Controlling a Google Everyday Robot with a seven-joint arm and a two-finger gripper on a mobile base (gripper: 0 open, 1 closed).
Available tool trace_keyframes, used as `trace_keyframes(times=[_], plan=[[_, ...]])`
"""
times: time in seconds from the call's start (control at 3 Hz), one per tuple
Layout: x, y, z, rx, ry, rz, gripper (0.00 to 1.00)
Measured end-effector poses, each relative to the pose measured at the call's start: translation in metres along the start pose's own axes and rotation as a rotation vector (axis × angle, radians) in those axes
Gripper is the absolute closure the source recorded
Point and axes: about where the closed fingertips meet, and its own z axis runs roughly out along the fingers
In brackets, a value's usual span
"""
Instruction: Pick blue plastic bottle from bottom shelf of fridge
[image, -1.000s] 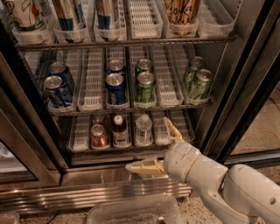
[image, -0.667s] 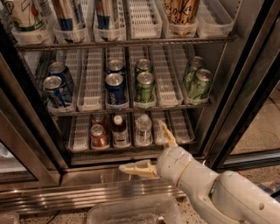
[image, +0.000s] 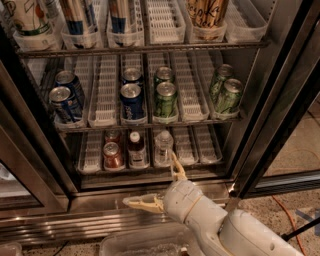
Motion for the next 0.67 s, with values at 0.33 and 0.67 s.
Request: trace_keyframes(times=[0.33,0.67], plan=[[0.021,0.009,0.006,0.015,-0.016,0.03,0.0],[0.037,0.014,0.007,0.042,-0.027,0.049,0.0]])
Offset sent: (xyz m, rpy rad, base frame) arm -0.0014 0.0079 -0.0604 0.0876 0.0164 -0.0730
